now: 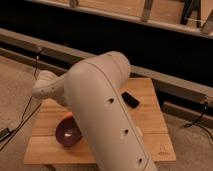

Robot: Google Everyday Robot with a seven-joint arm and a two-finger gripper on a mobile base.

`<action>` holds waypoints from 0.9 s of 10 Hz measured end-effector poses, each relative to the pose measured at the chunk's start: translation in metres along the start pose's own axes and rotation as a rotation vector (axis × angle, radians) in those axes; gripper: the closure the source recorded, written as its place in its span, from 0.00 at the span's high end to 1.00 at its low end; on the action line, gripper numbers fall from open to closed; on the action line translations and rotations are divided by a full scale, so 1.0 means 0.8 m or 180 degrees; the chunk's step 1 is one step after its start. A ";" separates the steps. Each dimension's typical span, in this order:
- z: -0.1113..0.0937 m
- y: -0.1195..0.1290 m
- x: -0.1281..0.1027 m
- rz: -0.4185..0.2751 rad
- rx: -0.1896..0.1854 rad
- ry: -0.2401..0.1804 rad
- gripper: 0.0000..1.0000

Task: Place the pepper on the white sponge

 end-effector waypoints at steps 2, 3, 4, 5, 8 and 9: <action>0.002 0.002 -0.015 -0.0074 -0.0124 -0.0093 0.65; 0.003 0.000 -0.025 -0.0086 -0.0233 -0.0177 0.65; 0.005 -0.001 -0.031 -0.0107 -0.0313 -0.0238 0.65; 0.007 -0.002 -0.036 -0.0139 -0.0372 -0.0279 0.65; 0.021 -0.009 -0.042 -0.0323 -0.0437 -0.0311 0.65; 0.030 -0.011 -0.043 -0.0428 -0.0420 -0.0284 0.65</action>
